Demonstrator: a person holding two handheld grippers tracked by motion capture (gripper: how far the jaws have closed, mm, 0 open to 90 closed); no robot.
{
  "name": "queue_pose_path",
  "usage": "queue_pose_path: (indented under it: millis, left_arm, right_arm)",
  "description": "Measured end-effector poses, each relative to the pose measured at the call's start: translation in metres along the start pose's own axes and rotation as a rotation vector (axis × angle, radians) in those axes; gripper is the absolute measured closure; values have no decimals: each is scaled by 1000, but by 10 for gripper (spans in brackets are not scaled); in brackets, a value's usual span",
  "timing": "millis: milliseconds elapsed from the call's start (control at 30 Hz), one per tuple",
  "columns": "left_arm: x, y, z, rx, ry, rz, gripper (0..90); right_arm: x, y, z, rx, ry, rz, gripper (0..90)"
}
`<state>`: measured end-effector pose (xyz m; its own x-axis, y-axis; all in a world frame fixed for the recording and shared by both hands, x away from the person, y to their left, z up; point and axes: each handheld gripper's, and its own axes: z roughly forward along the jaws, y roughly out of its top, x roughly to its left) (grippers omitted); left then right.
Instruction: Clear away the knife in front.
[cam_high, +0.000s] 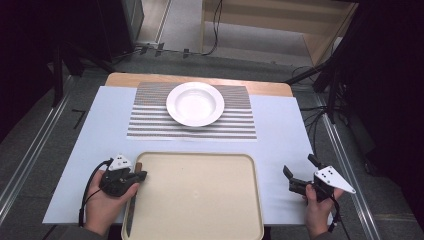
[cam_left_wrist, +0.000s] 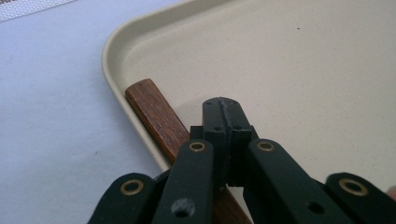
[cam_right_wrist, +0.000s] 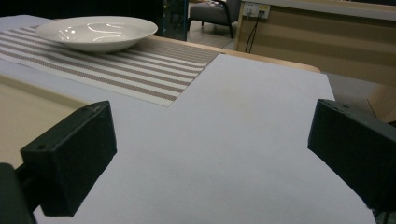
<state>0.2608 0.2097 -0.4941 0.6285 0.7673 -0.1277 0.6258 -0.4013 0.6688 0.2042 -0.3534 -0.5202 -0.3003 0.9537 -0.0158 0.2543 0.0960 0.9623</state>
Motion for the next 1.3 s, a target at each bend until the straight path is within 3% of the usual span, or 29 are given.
queue_pose_path:
  millis: [67,200,300,333,400,467,500,533,567,633,800,967,1300]
  left_arm:
    - [0,-1,-1,-19,-3,6,890]
    - [-1,0,-4,-73,-4,11,699]
    - [-3,0,-6,-112,-8,31,632]
    - [-4,0,-7,-132,-18,36,557]
    - [-4,1,-10,-172,-40,42,538]
    - [-5,1,-15,-218,-53,46,433]
    - [-5,1,-16,-232,-49,54,433]
    - [-5,1,-18,-246,-46,56,381]
    - [-5,2,-19,-255,-49,60,269]
    - [-5,1,-21,-283,-48,62,243]
    - [-4,0,-27,-330,-82,86,0]
    - [-2,-2,-34,-376,-77,96,0]
    - [5,-4,-38,-387,-54,80,0]
  right_arm:
    - [0,0,0,0,0,0,0]
    - [0,0,0,0,0,-1,0]
    - [0,0,0,-1,0,-1,0]
    - [0,0,0,0,0,-1,0]
    - [0,0,0,-1,-1,-4,0]
    - [0,0,0,-2,-1,-4,0]
    - [0,0,0,-2,-1,-4,0]
    - [0,0,0,-2,-1,-4,0]
    - [0,0,0,-3,-1,-6,0]
    - [0,0,0,-2,-1,-4,0]
    - [0,0,0,-3,-1,-7,0]
    - [0,0,0,-3,-1,-7,0]
    - [0,0,0,-2,-1,-7,0]
